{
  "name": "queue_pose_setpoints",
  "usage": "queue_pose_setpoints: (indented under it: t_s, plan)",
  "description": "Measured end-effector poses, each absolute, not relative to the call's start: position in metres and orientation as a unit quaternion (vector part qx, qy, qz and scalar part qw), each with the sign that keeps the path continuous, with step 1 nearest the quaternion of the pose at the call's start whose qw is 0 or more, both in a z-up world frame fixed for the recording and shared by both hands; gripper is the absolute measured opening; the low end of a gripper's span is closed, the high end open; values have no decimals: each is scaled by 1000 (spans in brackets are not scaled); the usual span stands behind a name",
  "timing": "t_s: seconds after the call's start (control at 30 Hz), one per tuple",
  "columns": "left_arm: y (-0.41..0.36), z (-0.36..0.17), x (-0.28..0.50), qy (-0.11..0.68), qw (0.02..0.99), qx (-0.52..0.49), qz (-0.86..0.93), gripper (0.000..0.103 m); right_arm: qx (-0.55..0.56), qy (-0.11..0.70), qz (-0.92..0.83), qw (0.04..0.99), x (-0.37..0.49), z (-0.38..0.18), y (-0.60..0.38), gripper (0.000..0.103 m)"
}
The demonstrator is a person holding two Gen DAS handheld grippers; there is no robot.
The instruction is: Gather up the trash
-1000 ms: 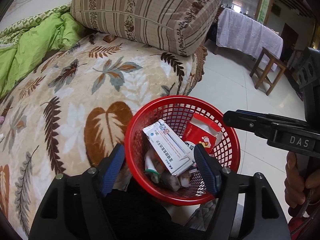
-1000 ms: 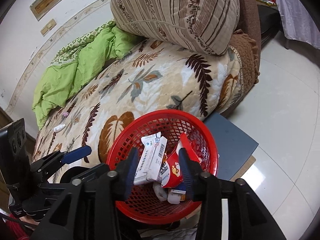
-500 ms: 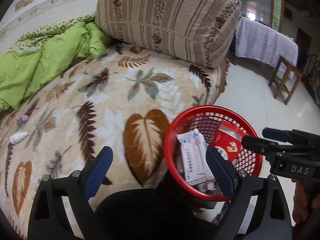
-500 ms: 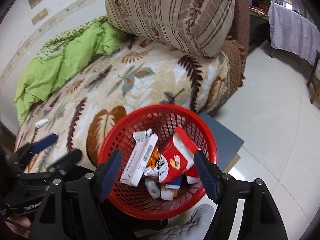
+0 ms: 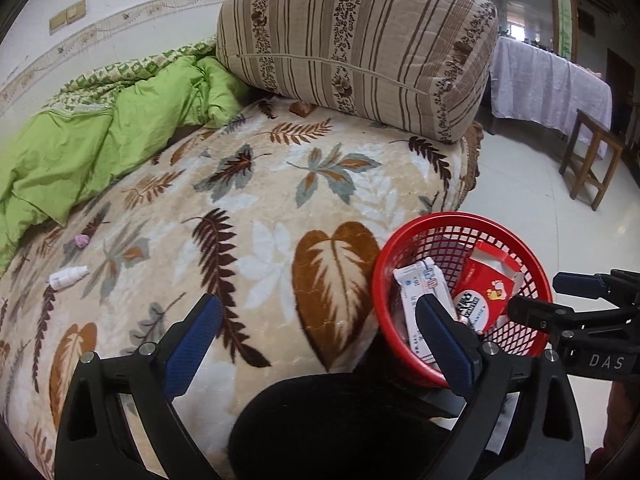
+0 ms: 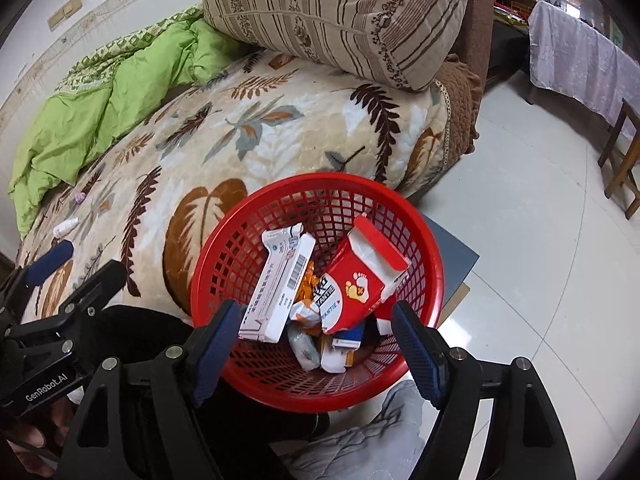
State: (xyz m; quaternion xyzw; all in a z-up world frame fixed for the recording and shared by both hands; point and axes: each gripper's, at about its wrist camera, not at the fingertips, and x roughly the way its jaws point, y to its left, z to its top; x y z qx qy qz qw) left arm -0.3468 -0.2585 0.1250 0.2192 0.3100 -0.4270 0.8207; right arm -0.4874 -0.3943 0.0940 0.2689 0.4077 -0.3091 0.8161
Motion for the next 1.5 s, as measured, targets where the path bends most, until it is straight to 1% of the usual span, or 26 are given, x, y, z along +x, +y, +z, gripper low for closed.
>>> queue_pose_setpoints:
  t_s: [0.3, 0.57, 0.6, 0.63, 0.67, 0.73, 0.87, 0.97, 1.1, 1.17, 1.2, 1.23, 1.3, 1.37, 1.5]
  plan:
    - [-240, 130, -334, 315, 828, 199, -418, 97, 264, 410, -297, 821, -482, 99, -387, 80]
    - [-211, 138, -324, 307, 849, 179, -390, 97, 194, 386, -322, 842, -476, 123, -363, 81]
    - [-207, 140, -323, 303, 854, 178, -383, 98, 187, 385, -324, 844, -475, 124, -362, 82]
    - [-203, 141, -321, 301, 859, 176, -374, 99, 178, 386, -324, 845, -473, 126, -359, 87]
    - [-200, 142, -320, 300, 863, 173, -369, 100, 171, 385, -326, 846, -471, 128, -356, 89]
    - [-193, 144, -317, 295, 871, 166, -357, 101, 162, 381, -331, 848, -469, 131, -353, 89]
    - [-182, 150, -314, 287, 882, 159, -339, 101, 137, 383, -346, 845, -463, 136, -346, 95]
    - [-179, 159, -315, 271, 893, 168, -317, 101, 131, 385, -354, 842, -460, 142, -343, 95]
    - [-171, 175, -320, 244, 905, 164, -307, 101, 94, 358, -412, 833, -459, 160, -335, 95]
    - [-169, 181, -322, 238, 905, 166, -310, 101, 50, 312, -449, 836, -464, 175, -323, 95]
    - [-168, 184, -325, 232, 907, 170, -309, 101, 40, 288, -462, 838, -467, 181, -318, 96]
    - [-167, 187, -327, 226, 909, 172, -304, 101, 36, 261, -473, 841, -473, 186, -313, 103]
    - [-164, 189, -334, 215, 916, 172, -293, 101, 45, 235, -467, 851, -479, 189, -307, 102]
    - [-162, 188, -339, 209, 917, 176, -290, 101, 74, 244, -441, 861, -481, 184, -306, 102]
    - [-160, 183, -353, 187, 917, 199, -289, 101, 91, 259, -425, 862, -487, 177, -301, 102]
